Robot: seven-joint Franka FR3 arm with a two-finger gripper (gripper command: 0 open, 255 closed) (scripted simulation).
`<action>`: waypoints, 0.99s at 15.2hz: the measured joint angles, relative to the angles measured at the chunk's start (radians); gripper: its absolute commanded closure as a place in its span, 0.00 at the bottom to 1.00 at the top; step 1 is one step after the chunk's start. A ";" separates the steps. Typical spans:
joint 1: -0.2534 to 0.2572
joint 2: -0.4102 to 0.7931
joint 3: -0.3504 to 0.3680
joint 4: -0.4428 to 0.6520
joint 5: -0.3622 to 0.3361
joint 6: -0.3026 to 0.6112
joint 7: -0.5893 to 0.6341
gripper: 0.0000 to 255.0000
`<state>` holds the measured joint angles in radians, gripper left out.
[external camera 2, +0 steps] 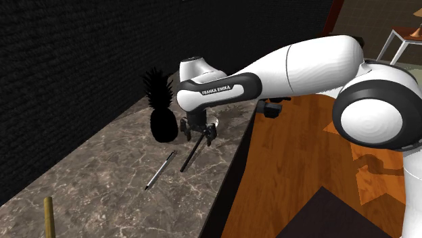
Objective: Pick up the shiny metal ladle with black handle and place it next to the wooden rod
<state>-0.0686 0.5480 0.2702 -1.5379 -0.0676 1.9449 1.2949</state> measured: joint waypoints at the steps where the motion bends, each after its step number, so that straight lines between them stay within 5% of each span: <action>1: 0.001 0.001 0.000 -0.001 0.000 0.001 0.001 0.00; 4: 0.002 0.002 0.001 -0.001 0.000 0.002 0.001 0.00; 5: 0.002 0.002 0.001 -0.001 0.000 0.002 0.001 1.00; 15: 0.002 0.002 0.001 0.001 0.000 0.001 0.002 1.00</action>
<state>-0.0665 0.5499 0.2711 -1.5366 -0.0679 1.9462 1.2966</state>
